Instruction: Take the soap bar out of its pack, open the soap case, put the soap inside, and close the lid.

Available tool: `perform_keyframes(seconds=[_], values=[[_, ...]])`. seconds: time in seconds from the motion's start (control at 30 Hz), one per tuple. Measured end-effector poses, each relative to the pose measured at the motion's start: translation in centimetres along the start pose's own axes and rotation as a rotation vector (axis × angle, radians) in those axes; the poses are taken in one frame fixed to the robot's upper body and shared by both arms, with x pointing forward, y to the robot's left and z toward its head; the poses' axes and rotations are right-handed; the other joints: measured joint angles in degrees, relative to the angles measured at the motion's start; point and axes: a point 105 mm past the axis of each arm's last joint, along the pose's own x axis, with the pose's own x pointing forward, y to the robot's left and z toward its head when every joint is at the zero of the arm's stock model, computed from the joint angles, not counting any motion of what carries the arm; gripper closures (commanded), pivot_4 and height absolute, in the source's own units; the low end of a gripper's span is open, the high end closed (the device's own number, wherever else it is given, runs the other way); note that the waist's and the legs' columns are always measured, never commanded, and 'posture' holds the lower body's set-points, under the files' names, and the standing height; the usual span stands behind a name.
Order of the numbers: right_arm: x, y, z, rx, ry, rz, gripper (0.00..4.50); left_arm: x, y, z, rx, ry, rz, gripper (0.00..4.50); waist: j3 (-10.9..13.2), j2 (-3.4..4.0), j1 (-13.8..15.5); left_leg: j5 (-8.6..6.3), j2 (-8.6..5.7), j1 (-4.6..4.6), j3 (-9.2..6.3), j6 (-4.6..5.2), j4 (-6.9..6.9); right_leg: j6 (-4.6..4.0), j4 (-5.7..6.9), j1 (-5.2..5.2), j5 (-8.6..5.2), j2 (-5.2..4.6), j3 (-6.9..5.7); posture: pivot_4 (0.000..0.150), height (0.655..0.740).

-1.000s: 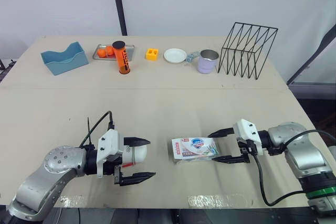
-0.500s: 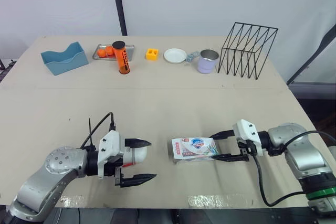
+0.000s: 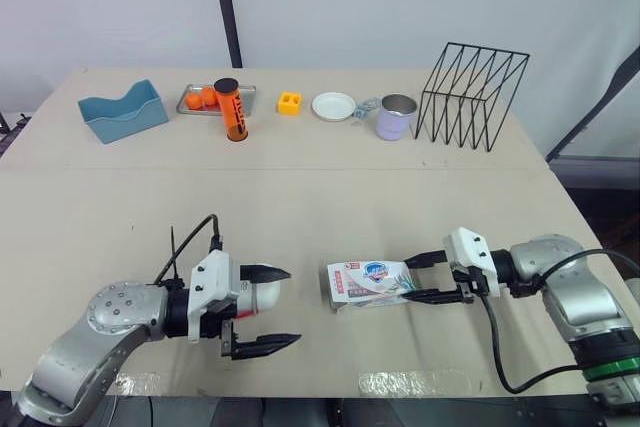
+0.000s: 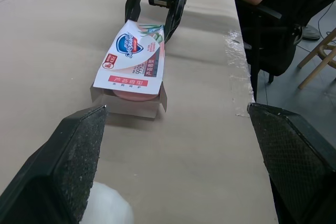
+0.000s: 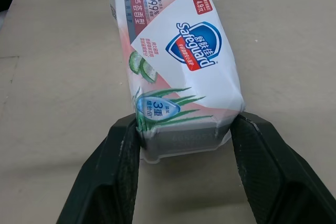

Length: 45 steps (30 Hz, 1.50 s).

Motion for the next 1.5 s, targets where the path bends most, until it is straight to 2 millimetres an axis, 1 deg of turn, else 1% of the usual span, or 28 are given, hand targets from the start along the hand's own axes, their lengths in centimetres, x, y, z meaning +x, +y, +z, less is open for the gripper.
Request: perform_keyframes(seconds=[1.2,1.33,1.5], values=[[0.0,0.0,0.1,-0.007,-0.006,-0.002,1.96,0.0,0.0,0.0,-0.005,0.007,-0.003,0.0,0.0,0.0,0.0,0.0,0.0,0.0,0.0,0.0,0.0,-0.02,0.0,0.0,0.01,0.0,0.0,0.15,0.74],[0.0,-0.3,0.7,-0.006,-0.014,0.005,1.96,0.0,0.1,-0.1,-0.003,0.011,-0.004,0.0,0.0,0.0,0.0,0.0,0.0,0.0,0.0,0.0,0.0,-0.02,0.0,0.0,0.01,0.0,0.0,0.15,0.74],[-0.7,-0.8,2.3,-0.039,-0.017,0.016,1.96,-0.2,0.4,-0.6,-0.022,0.022,0.006,0.0,0.0,0.02,0.0,0.0,0.0,0.0,-0.01,0.0,0.0,-0.01,0.0,0.0,0.01,0.0,-0.01,0.15,0.74]])
